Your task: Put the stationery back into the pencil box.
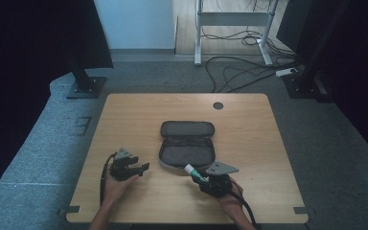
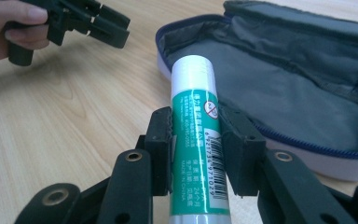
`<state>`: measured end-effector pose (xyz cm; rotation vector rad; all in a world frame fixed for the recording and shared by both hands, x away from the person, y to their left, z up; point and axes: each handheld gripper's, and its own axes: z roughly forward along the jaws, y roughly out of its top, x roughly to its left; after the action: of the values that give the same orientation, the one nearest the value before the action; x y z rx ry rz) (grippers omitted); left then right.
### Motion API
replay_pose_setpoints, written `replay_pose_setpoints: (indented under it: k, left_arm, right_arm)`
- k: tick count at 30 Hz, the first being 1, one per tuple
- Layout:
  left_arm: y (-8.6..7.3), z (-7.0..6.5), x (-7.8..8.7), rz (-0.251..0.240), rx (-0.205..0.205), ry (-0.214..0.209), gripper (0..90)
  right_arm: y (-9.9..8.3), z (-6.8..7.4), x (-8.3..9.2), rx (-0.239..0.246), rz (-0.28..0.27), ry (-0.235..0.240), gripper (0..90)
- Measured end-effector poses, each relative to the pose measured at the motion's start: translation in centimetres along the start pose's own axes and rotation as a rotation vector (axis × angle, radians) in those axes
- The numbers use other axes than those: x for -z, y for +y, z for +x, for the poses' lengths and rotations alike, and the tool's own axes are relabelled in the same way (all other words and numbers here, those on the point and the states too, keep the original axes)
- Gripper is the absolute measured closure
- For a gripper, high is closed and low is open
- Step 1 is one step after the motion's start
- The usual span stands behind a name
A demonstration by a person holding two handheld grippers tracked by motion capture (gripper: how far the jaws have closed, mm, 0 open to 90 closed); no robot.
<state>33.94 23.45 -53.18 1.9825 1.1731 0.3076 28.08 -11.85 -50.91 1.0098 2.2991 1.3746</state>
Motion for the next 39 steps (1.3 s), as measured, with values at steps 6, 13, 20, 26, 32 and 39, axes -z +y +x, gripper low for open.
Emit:
replay_pose_setpoints:
  k: [6, 13, 20, 26, 32, 39]
  left_arm:
    - [0.0, 0.2, 0.2, -0.006, 0.006, -0.001, 37.4]
    - [-0.1, 0.2, 0.2, -0.008, 0.010, -0.001, 37.4]
    - [-0.1, 0.3, 0.2, -0.007, 0.009, 0.000, 37.4]
    - [-0.1, 0.3, 0.2, -0.005, 0.011, -0.003, 37.4]
    - [-0.1, 0.3, 0.1, -0.003, 0.013, -0.004, 37.4]
    - [-0.2, 0.5, 0.1, -0.003, 0.016, -0.003, 37.4]
  right_arm:
    - [0.8, -0.4, 0.2, -0.001, -0.022, -0.008, 64.7]
    - [2.0, -1.7, -0.1, -0.025, -0.035, -0.023, 64.7]
    - [2.6, -2.7, -0.6, -0.033, -0.032, -0.042, 64.7]
    - [3.2, -3.3, -1.2, -0.033, -0.029, -0.052, 64.7]
    - [3.8, -4.2, -2.4, -0.029, -0.008, -0.066, 64.7]
    - [4.6, -4.9, -3.9, -0.033, 0.002, -0.076, 64.7]
